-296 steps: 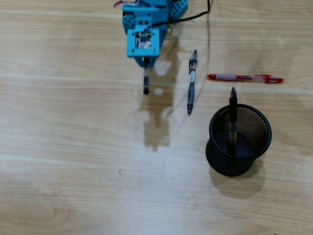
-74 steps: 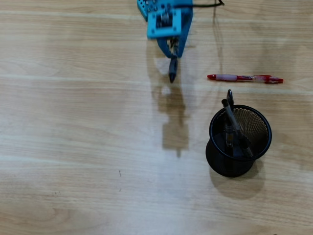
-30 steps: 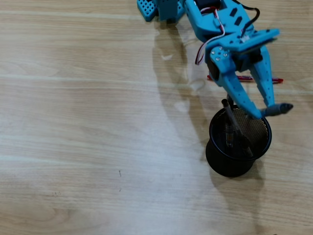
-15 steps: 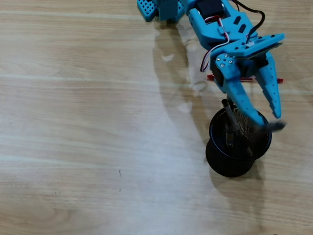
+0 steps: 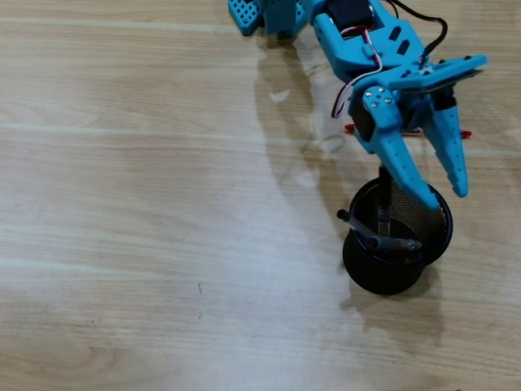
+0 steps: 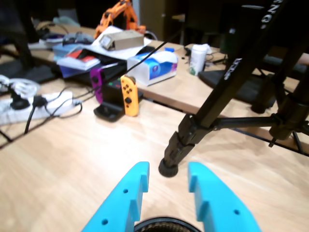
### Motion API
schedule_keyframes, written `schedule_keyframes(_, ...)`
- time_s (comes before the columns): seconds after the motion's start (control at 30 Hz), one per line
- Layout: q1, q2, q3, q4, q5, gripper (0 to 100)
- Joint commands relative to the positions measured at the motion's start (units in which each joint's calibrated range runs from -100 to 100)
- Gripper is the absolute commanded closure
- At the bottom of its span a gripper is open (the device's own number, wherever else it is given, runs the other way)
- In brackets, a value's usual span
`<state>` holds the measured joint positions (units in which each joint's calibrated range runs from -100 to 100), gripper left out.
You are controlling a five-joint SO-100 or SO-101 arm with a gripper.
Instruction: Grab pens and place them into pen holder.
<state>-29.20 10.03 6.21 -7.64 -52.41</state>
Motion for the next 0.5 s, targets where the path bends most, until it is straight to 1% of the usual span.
schedule_keyframes(0.0, -1.39, -8.96, -1.96, 17.62, 4.81, 98)
schedule_keyframes(0.07, -2.21, -11.85, -2.86, 26.09, 6.91, 98)
schedule_keyframes(0.17, -3.03, -15.84, -4.67, 36.39, 13.98, 98)
schedule_keyframes(0.23, -3.85, -17.80, -6.57, 43.31, 17.54, 98)
schedule_keyframes(0.4, -4.59, -20.43, -12.55, 64.45, 22.98, 98)
schedule_keyframes(0.47, -4.59, -20.77, -14.90, 70.74, 24.87, 98)
